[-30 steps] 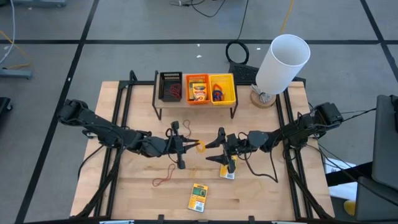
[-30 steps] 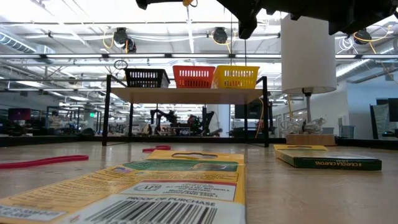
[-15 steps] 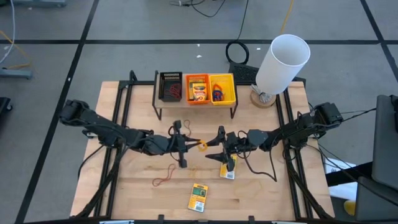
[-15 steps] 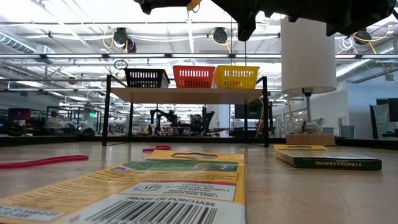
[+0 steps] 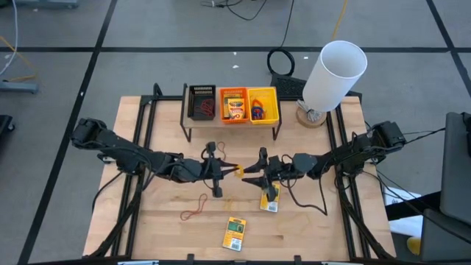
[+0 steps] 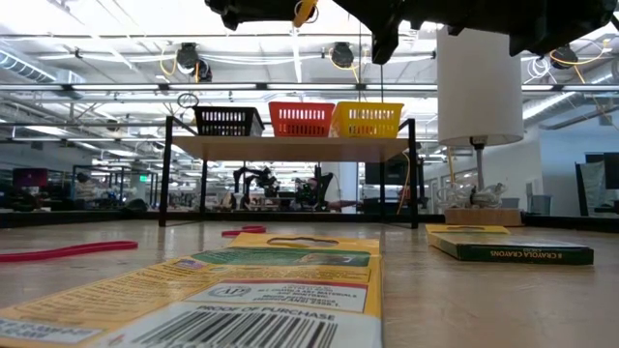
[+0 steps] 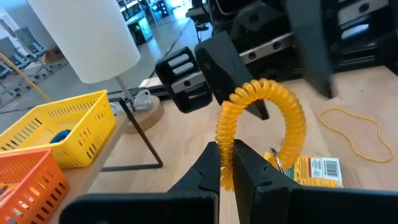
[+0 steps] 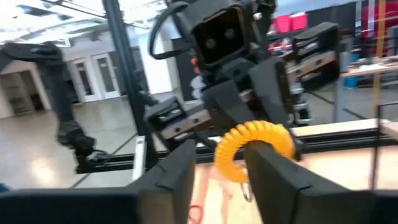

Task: Pick & Place Office Desk Supplies
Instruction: Put the yellow spring keychain into the yellow bin on the shelf

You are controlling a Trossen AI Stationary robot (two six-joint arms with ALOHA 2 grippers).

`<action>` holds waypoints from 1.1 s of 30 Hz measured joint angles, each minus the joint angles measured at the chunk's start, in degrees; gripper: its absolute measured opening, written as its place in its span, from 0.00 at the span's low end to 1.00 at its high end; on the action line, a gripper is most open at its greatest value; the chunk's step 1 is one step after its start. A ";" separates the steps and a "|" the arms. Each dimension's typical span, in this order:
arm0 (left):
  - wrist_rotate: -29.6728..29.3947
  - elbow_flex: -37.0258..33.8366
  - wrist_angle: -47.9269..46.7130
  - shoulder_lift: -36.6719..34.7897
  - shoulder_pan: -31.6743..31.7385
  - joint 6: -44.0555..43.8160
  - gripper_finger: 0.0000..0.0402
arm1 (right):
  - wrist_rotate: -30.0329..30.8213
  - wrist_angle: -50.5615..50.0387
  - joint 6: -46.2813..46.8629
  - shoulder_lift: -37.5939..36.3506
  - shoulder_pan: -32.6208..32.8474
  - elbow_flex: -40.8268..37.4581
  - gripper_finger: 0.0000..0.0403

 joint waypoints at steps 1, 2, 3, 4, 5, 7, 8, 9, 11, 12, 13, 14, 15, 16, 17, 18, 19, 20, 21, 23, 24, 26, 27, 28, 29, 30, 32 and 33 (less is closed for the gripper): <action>0.44 0.00 0.04 0.00 0.00 -0.02 0.02 | 0.29 -0.02 -0.54 0.00 0.00 0.00 0.27; 0.84 0.00 -0.01 0.00 0.02 -0.15 0.02 | 0.33 -0.02 -1.05 0.00 0.00 0.00 0.23; 0.85 0.00 -0.11 0.00 0.02 -0.27 0.02 | 0.36 -0.04 -1.48 0.00 0.00 0.00 0.18; 0.85 0.00 -0.13 0.00 0.02 -0.37 0.02 | 0.36 -0.07 -1.97 0.00 0.00 0.00 0.14; 0.86 0.00 -0.11 0.00 0.00 -0.39 0.02 | 0.36 -0.07 -2.25 0.00 0.00 0.00 0.09; 0.95 0.00 -0.12 0.00 0.00 -0.36 0.01 | 0.36 -0.06 -2.77 0.00 0.00 0.00 0.03; 0.98 0.00 -0.13 0.00 0.00 -0.39 0.01 | 0.36 -0.06 -2.89 0.00 0.00 0.00 0.02; 0.98 0.00 -0.14 0.00 0.00 -0.41 0.01 | 0.36 -0.06 -2.97 0.00 0.00 0.00 0.02; 0.98 0.00 -0.13 0.00 0.00 -0.59 0.03 | 0.36 -0.06 -2.76 0.00 0.00 0.00 0.02; 0.98 0.00 -0.13 0.00 0.00 -0.88 0.03 | 0.36 -0.06 -2.76 0.00 0.00 0.00 0.01; 0.98 0.00 -0.13 0.00 0.00 -1.27 0.04 | 0.36 -0.06 -2.96 0.00 0.00 0.00 0.01; 0.98 0.00 -0.08 0.00 0.00 -1.54 0.05 | 0.35 -0.08 -3.43 0.00 0.00 0.00 0.00; 0.98 0.00 -0.04 0.00 0.02 -1.56 0.05 | 0.35 -0.08 -3.61 0.00 0.00 0.00 0.00; 0.96 0.00 -0.03 0.00 0.00 -1.55 0.05 | 0.34 -0.08 -3.61 0.00 0.00 0.00 0.00; 0.98 0.00 -0.05 0.00 0.00 -1.57 0.05 | 0.32 -0.08 -3.63 0.00 0.00 0.00 0.00; 0.98 0.00 -0.06 0.00 0.00 -1.57 0.05 | 0.28 -0.08 -3.64 0.00 0.00 0.00 0.00; 0.97 0.00 -0.08 0.00 0.00 -1.57 0.05 | 0.22 -0.08 -3.62 0.00 0.00 0.00 0.00; 0.95 0.00 -0.13 0.00 0.02 -1.55 0.04 | 0.20 -0.08 -3.56 0.00 0.00 0.00 0.00; 0.85 0.00 -0.24 0.00 0.00 -1.41 0.03 | 0.18 -0.04 -3.51 0.00 0.00 0.00 0.00; 0.78 0.00 -0.44 0.00 0.00 -0.95 0.01 | 0.14 -0.02 -3.59 0.00 0.00 0.00 0.00; 0.78 0.00 -0.42 0.00 0.00 -0.85 0.01 | 0.10 -0.02 -3.63 0.00 0.02 0.00 0.00; 0.76 0.00 -0.40 0.00 0.00 -0.63 0.02 | 0.03 0.00 -3.64 0.00 0.09 0.00 0.01; 0.76 0.00 -0.41 0.01 0.00 -0.62 0.02 | 0.00 -0.01 -3.64 0.00 0.09 0.00 0.01; 0.76 0.00 -0.42 0.02 0.00 -0.61 0.02 | -0.02 0.00 -3.63 0.00 0.09 0.00 0.02; 0.76 0.00 -0.41 0.02 0.01 -0.61 0.01 | -0.04 -0.02 -3.64 0.00 0.11 0.00 0.03; 0.75 0.00 -0.40 0.01 0.01 -0.61 0.01 | -0.06 -0.02 -3.64 0.00 0.11 0.00 0.04; 0.74 0.00 -0.40 0.02 0.02 -0.61 0.01 | -0.08 -0.21 -3.63 0.00 0.11 0.00 0.08; 0.74 0.00 -0.40 0.02 0.02 -0.61 0.01 | -0.08 -0.49 -3.62 0.00 0.11 0.00 0.10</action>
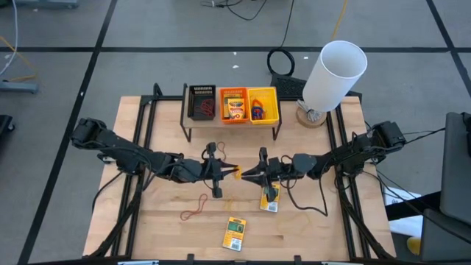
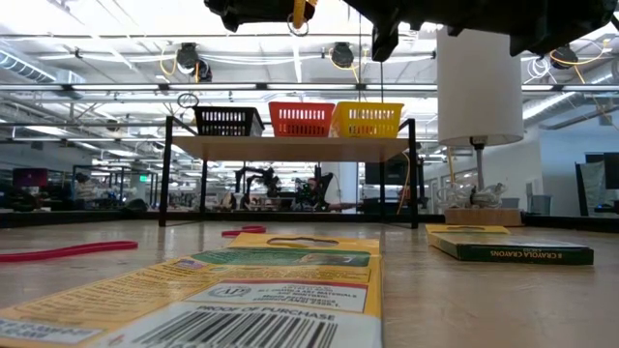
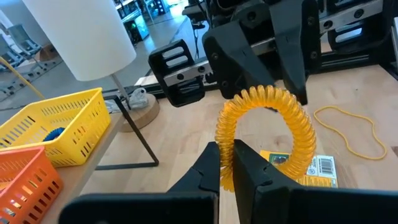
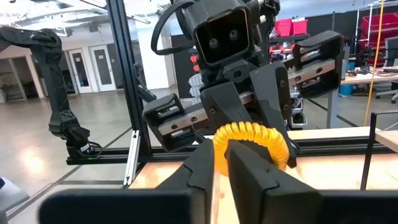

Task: Pick & Place Office Desk Supplies
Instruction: Put the yellow spring keychain into the yellow bin on the shelf

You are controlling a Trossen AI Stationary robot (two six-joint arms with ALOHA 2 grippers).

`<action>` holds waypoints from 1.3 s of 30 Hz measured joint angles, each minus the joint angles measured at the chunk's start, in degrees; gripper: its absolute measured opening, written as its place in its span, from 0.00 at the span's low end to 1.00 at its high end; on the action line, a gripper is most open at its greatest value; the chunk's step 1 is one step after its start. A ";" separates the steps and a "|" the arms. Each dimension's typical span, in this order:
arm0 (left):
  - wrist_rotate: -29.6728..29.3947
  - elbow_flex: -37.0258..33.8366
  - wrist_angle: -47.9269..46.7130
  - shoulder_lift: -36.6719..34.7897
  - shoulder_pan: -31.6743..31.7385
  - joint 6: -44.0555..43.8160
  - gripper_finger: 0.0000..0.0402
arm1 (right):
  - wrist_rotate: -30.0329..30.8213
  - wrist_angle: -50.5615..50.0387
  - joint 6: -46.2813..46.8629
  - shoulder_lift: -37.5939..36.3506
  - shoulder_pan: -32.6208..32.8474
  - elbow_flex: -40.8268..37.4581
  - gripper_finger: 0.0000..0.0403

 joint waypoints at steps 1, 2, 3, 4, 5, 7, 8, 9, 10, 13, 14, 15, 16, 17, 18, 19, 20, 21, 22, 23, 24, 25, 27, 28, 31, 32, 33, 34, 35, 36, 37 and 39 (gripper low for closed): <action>0.00 0.00 0.00 0.00 -0.02 0.02 0.01 | 0.00 -0.39 0.02 0.00 0.00 0.00 0.12; 0.00 0.00 0.00 0.00 0.00 0.02 0.01 | 0.00 -0.87 0.27 0.00 0.00 0.00 0.14; 0.00 0.00 0.02 0.00 -0.02 0.15 0.01 | -0.01 -1.29 0.77 0.00 0.00 0.00 0.17; 0.00 0.00 0.01 0.00 -0.02 0.26 0.01 | 0.00 -1.66 1.27 0.00 -0.07 0.00 0.19; 0.00 0.00 0.01 0.00 -0.02 0.36 0.01 | -0.02 -1.95 1.72 0.00 -0.21 0.00 0.22; -0.02 0.00 0.02 0.00 -0.02 0.42 0.01 | -0.04 -2.33 3.15 0.00 -0.62 0.00 0.27; 0.00 0.00 0.02 0.00 -0.02 0.44 0.01 | -0.04 -2.41 3.53 0.00 -0.82 0.00 0.29; 0.00 0.00 0.02 0.00 -0.02 0.44 0.01 | -0.01 -2.40 3.74 0.00 -0.86 0.00 0.31; 0.00 0.00 0.02 0.00 -0.02 0.44 0.01 | 0.02 -2.17 3.82 0.00 -0.87 0.00 0.33; -0.02 0.00 0.07 0.00 -0.02 0.44 0.01 | -0.02 -0.75 3.58 0.00 -0.83 0.00 0.39; -0.02 0.00 0.07 0.00 -0.02 0.44 0.01 | -0.11 -0.36 3.52 0.00 -0.83 0.00 0.40; -0.02 0.00 0.07 0.00 -0.02 0.44 0.01 | -0.09 -0.19 3.48 0.00 -0.83 0.00 0.41; -0.02 0.00 0.07 0.00 -0.02 0.44 0.01 | -0.07 -0.10 3.45 0.00 -0.83 0.00 0.42; -0.02 0.00 0.07 0.00 -0.02 0.44 0.01 | -0.07 -0.12 3.44 0.00 -0.83 0.00 0.43; -0.02 0.00 0.07 0.00 0.00 0.44 0.01 | -0.07 -0.12 3.43 0.00 -0.83 0.00 0.43; -0.02 0.00 0.07 0.00 -0.01 0.44 0.01 | -0.07 -0.12 3.44 0.00 -0.83 0.00 0.43; -0.02 0.00 0.07 0.00 0.00 0.44 0.01 | -0.07 -0.12 3.45 0.00 -0.83 0.00 0.43; -0.01 0.00 0.07 0.00 -0.01 0.44 0.01 | -0.07 -0.12 3.43 0.00 -0.83 0.01 0.42; 0.00 0.00 0.07 0.00 -0.02 0.44 0.01 | -0.07 -0.12 3.43 0.00 -0.83 0.00 0.41; 0.00 0.00 0.07 0.00 -0.02 0.44 0.01 | -0.11 -0.12 3.43 0.00 -0.83 0.00 0.41; 0.00 0.00 0.07 0.00 -0.01 0.44 0.01 | -0.55 -0.12 3.43 0.00 -0.83 0.00 0.40; 0.02 0.00 0.07 0.00 -0.02 0.44 0.01 | -1.73 -0.11 3.43 0.00 -0.83 0.00 0.39; 0.02 0.00 0.07 0.00 -0.02 0.44 0.01 | -4.22 0.15 3.43 0.00 -0.87 0.00 0.38; 0.02 0.00 0.07 0.00 -0.02 0.44 0.01 | -4.58 0.52 3.43 0.00 -0.85 0.00 0.37; 0.02 0.00 0.07 0.00 -0.02 0.44 0.01 | -4.80 0.60 3.61 0.00 -0.83 0.01 0.35; 0.04 0.00 0.07 0.00 -0.02 0.44 0.01 | -4.79 0.55 3.91 0.00 -0.83 0.00 0.35; 0.04 0.00 0.06 0.02 0.00 0.40 0.00 | -4.78 0.54 4.28 0.00 -0.83 0.00 0.35; 0.04 0.00 0.07 0.02 -0.01 0.36 0.01 | -4.64 0.58 4.41 0.00 -0.83 0.02 0.35; 0.04 0.00 0.07 0.02 -0.01 0.32 0.01 | -4.47 0.60 4.46 0.00 -0.83 0.00 0.35; 0.04 0.00 0.07 0.02 -0.02 0.28 0.01 | -4.44 0.58 4.48 0.00 -0.85 0.00 0.35; 0.04 0.00 0.07 0.02 -0.02 0.24 0.01 | -4.43 0.54 4.48 0.00 -0.85 0.00 0.35; 0.04 0.00 0.07 0.02 -0.01 0.22 0.00 | -4.20 0.57 4.50 0.00 -0.85 0.01 0.35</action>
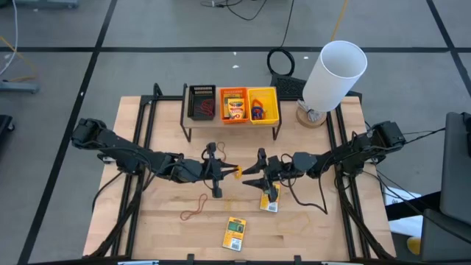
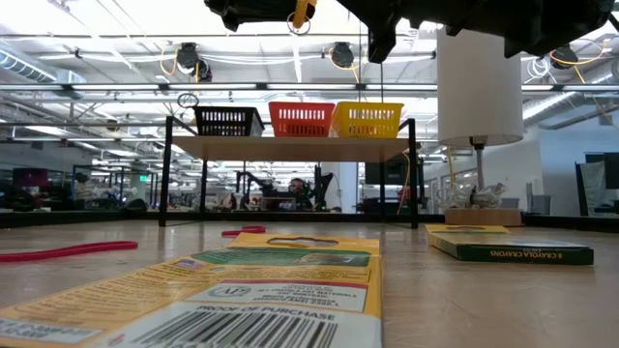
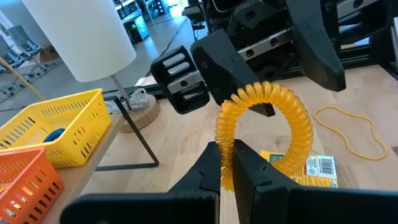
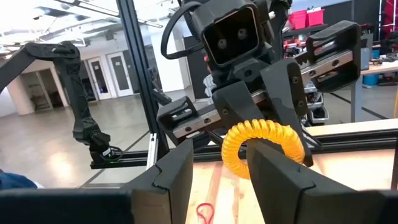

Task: Pick & Place Office Desk Supplies
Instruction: Put the yellow spring keychain into the yellow bin on the shelf

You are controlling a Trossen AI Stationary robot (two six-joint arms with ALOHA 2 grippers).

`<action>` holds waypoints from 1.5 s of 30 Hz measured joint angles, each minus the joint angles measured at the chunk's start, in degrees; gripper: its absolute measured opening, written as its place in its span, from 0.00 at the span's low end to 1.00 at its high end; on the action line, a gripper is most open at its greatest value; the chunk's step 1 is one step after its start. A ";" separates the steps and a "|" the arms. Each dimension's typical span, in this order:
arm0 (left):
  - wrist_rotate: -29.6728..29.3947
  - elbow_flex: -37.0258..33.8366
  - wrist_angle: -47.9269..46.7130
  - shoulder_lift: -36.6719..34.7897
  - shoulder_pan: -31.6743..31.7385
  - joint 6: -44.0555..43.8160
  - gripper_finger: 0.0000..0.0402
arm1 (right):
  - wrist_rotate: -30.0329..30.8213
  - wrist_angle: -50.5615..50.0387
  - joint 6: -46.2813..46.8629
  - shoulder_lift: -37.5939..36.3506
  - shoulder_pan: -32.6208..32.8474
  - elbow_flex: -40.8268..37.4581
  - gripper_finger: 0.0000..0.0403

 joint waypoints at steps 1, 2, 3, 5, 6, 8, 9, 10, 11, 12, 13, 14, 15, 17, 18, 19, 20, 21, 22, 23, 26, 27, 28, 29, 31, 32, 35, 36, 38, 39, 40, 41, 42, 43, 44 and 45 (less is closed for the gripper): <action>0.00 0.00 0.11 0.00 0.01 0.00 0.01 | 0.05 0.01 0.00 0.00 0.00 -0.01 0.36; 0.00 0.00 0.28 0.00 -0.01 0.00 0.01 | 0.03 -0.01 0.00 0.02 0.00 -0.01 0.36; 0.00 0.00 0.44 0.00 0.00 0.00 0.01 | 0.03 -0.03 0.00 0.01 0.00 -0.01 0.36; 0.00 0.00 0.68 0.00 0.00 0.00 0.01 | 0.03 -0.01 0.09 0.00 0.00 -0.01 0.36; 0.00 0.00 0.68 0.00 -0.01 0.00 0.01 | 0.05 -0.01 0.40 0.02 0.00 -0.01 0.36; 0.00 0.00 1.05 0.00 -0.01 0.02 0.01 | 0.05 -0.05 1.30 0.00 -0.15 -0.01 0.36; 0.00 0.00 1.32 0.00 0.01 0.10 0.01 | -0.03 -0.01 1.44 0.00 -0.28 -0.01 0.36; 0.00 0.00 1.59 0.00 0.01 0.19 0.01 | 0.02 0.01 1.48 0.00 -0.31 -0.01 0.36; 0.01 0.00 1.74 0.00 0.01 0.19 0.01 | 0.05 0.05 1.48 0.00 -0.32 0.00 0.37; 0.02 0.00 1.75 0.00 0.02 0.19 0.01 | 0.05 0.20 1.43 0.00 -0.35 -0.01 0.37; 0.02 0.00 1.75 0.00 0.06 0.22 0.01 | 0.05 0.41 1.39 0.00 -0.34 -0.01 0.37; 0.02 0.00 1.75 0.00 0.07 0.21 0.01 | 0.04 0.71 1.40 0.00 -0.33 0.01 0.37; 0.02 0.00 1.77 0.00 0.16 0.22 0.01 | -0.02 0.92 1.40 0.00 -0.33 -0.01 0.37; 0.09 0.00 1.77 0.00 0.41 0.21 0.01 | -0.10 1.21 1.31 0.01 -0.33 0.01 0.37; 0.13 0.00 1.76 0.00 0.61 0.21 0.01 | -0.10 1.32 1.29 0.02 -0.33 0.01 0.37; 0.20 0.00 1.75 0.00 0.77 0.16 0.01 | -0.12 1.57 1.29 0.02 -0.33 0.01 0.37; 0.20 0.00 1.76 0.00 0.95 0.02 0.01 | -0.12 1.73 1.27 0.00 -0.33 0.01 0.37; 0.20 0.00 1.75 0.00 1.08 -0.07 0.01 | -0.12 1.74 1.14 0.00 -0.33 0.01 0.37; 0.22 0.00 1.77 0.00 1.22 -0.09 0.01 | -0.12 1.71 1.08 0.00 -0.33 0.00 0.36; 0.22 0.00 1.73 0.00 1.31 -0.11 0.01 | -0.13 1.69 1.07 0.02 -0.33 0.01 0.36; 0.39 0.00 1.75 0.00 1.39 -0.18 0.01 | -0.15 1.70 1.07 0.00 -0.33 0.01 0.37; 0.50 0.00 1.75 0.00 1.39 -0.20 0.01 | -0.15 1.68 1.07 0.00 -0.33 -0.01 0.37; 0.52 0.00 1.73 0.00 1.38 -0.20 0.01 | -0.15 1.67 1.07 0.02 -0.33 0.01 0.37; 0.55 0.00 1.73 0.00 1.37 -0.20 0.01 | -0.15 1.70 1.07 0.01 -0.33 0.01 0.37; 0.55 0.00 1.75 0.00 1.37 -0.28 0.01 | -0.14 1.70 1.06 0.02 -0.33 0.00 0.38; 0.55 0.00 1.74 0.00 1.37 -0.34 0.01 | -0.15 1.68 1.06 0.01 -0.36 0.01 0.38; 0.57 0.00 1.75 0.06 1.37 -0.48 0.01 | -0.15 1.70 1.06 0.00 -0.46 0.01 0.38; 0.67 0.00 1.95 0.30 1.39 -0.55 0.01 | -0.15 1.69 1.05 0.00 -0.52 0.01 0.38; 1.64 -0.02 1.99 0.51 1.41 -0.72 0.01 | -0.14 1.69 1.06 0.01 -0.52 0.01 0.38; 2.22 -0.04 2.03 0.55 1.49 -0.72 0.01 | -0.15 1.71 1.06 0.02 -0.52 0.01 0.38; 2.75 -0.04 2.46 0.76 1.63 -0.73 0.01 | -0.15 1.72 1.07 0.00 -0.52 0.01 0.38; 2.98 -0.04 3.38 1.04 1.79 -0.78 0.00 | -0.15 1.72 1.06 0.00 -0.52 0.01 0.38; 3.06 -0.02 3.57 1.21 1.94 -0.79 0.00 | -0.15 1.72 1.06 0.00 -0.52 0.01 0.38; 3.15 -0.04 3.43 1.29 1.98 -0.81 0.01 | -0.15 1.72 1.07 0.00 -0.52 0.01 0.38; 3.38 -0.04 3.58 1.43 2.12 -0.83 0.01 | -0.15 1.73 1.07 0.02 -0.52 0.01 0.38; 3.47 -0.04 4.16 1.88 2.36 -0.94 0.00 | -0.15 1.72 1.07 0.00 -0.52 0.01 0.38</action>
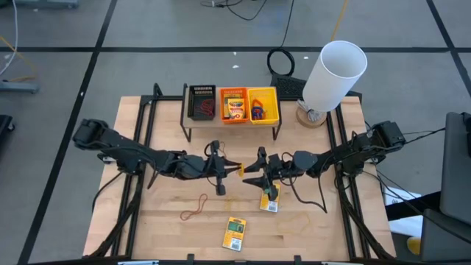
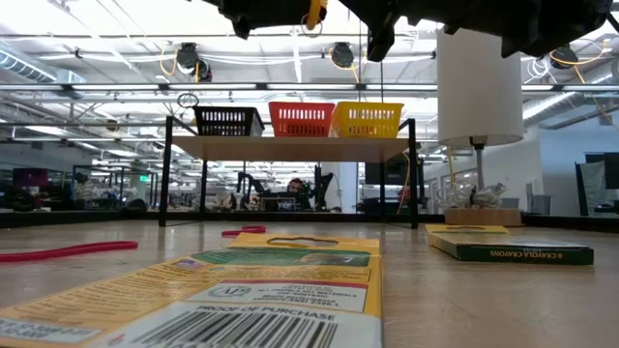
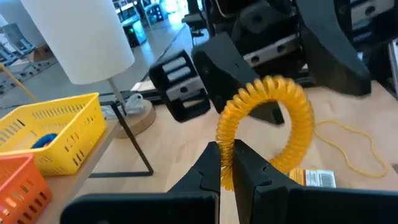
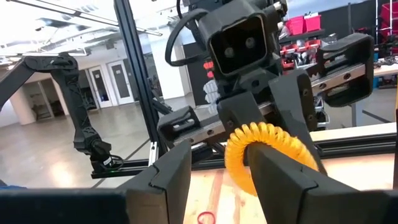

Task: Pick & Place Office Desk Supplies
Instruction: Put the yellow spring keychain into the yellow bin on the shelf

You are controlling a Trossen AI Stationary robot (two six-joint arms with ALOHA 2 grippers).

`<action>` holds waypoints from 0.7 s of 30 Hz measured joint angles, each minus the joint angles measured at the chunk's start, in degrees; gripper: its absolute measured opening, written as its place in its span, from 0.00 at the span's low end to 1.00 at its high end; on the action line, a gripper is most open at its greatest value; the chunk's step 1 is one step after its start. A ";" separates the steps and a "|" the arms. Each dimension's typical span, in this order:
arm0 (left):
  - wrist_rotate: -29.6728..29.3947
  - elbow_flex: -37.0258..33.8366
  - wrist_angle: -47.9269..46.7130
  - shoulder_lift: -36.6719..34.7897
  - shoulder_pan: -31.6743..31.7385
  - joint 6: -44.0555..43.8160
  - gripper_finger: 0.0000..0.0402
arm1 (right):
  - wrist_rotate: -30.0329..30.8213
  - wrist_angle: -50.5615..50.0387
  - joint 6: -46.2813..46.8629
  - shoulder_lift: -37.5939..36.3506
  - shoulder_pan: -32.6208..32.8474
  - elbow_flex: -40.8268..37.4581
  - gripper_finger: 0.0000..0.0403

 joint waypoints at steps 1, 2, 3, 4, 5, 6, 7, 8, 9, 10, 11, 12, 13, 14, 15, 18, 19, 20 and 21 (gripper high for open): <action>0.17 0.02 0.43 0.28 0.24 -0.21 0.00 | 0.00 0.00 0.00 0.00 0.00 0.00 0.38; 0.39 0.02 0.13 0.46 0.32 -0.29 0.00 | 0.00 0.00 0.00 0.00 0.00 0.00 0.38; 0.83 -0.02 -0.09 0.58 0.36 -0.42 0.00 | 0.00 -0.04 0.00 0.01 0.00 0.00 0.38; 1.21 -0.02 0.42 0.98 0.52 -0.43 0.00 | 0.00 -0.06 0.00 0.01 0.00 0.00 0.38; 1.41 0.10 1.17 1.39 0.73 -0.44 0.00 | 0.00 -0.15 0.00 0.00 -0.02 0.00 0.38; 1.63 0.15 1.20 1.50 0.89 -0.44 0.00 | 0.00 -0.17 0.00 0.01 -0.02 0.00 0.38; 1.76 0.15 0.86 1.60 0.91 -0.44 0.00 | 0.00 -0.21 0.00 0.01 -0.02 0.00 0.38; 2.16 0.13 0.80 1.62 0.96 -0.45 0.00 | 0.00 -0.33 0.00 0.00 -0.02 0.00 0.38; 2.36 0.13 0.87 1.59 0.98 -0.53 0.00 | 0.00 -0.67 0.00 0.00 -0.02 0.00 0.38; 2.44 0.15 0.91 1.54 1.14 -0.61 0.00 | 0.02 -0.87 0.00 0.02 -0.02 0.00 0.38; 2.51 0.15 1.03 1.53 1.12 -0.63 0.00 | 0.00 -0.92 0.00 0.02 -0.08 0.00 0.38; 2.55 0.15 1.01 1.55 1.11 -0.61 0.00 | 0.00 -0.97 0.02 0.02 -0.13 0.00 0.38; 2.56 0.15 1.01 1.56 1.11 -0.62 0.00 | 0.00 -1.19 0.19 0.02 -0.21 0.00 0.38; 2.54 0.15 1.02 1.56 1.11 -0.63 0.00 | 0.00 -1.51 0.31 0.02 -0.36 0.00 0.38; 2.55 0.15 1.05 1.56 1.11 -0.61 0.00 | -0.04 -1.98 0.38 0.02 -0.54 0.00 0.38; 2.56 0.15 0.79 1.56 1.08 -0.69 0.00 | 0.41 -2.91 0.44 0.02 -0.75 0.00 0.38; 2.56 0.15 0.82 1.56 1.08 -0.83 0.00 | 0.58 -3.24 0.46 0.02 -0.79 0.00 0.38; 2.56 0.15 0.87 1.56 1.06 -0.85 0.01 | 1.20 -3.85 0.68 0.02 -0.89 0.00 0.38; 2.57 0.15 0.82 1.56 1.06 -0.85 0.01 | 1.46 -4.29 1.03 0.02 -0.93 0.00 0.38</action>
